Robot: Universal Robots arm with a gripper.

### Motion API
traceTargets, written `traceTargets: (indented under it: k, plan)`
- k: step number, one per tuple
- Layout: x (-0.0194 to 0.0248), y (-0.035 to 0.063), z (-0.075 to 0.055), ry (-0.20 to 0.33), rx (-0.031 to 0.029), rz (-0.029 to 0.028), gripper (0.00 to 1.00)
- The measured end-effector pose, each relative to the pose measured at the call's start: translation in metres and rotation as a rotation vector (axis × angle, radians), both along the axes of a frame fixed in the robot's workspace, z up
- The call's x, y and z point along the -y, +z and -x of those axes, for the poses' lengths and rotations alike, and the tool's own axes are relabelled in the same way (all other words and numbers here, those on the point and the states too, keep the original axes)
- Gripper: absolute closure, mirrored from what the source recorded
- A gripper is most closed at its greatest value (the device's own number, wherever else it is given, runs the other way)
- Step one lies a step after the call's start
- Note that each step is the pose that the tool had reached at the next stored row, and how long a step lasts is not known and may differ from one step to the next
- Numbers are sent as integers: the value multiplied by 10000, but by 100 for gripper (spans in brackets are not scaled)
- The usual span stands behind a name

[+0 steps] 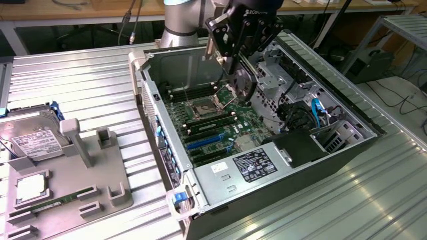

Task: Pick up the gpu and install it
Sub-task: 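Pick up the gpu and move the gpu toward the slot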

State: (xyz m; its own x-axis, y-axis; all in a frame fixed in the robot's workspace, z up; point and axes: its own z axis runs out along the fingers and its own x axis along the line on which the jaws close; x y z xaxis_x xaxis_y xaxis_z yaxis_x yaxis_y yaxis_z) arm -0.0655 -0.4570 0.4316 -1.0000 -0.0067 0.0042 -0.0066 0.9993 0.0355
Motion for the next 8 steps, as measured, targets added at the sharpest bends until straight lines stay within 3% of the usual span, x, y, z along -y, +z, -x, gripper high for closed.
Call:
traceTargets:
  k: [8]
  plan:
    - [0,-2,-87,1,0,-1,72]
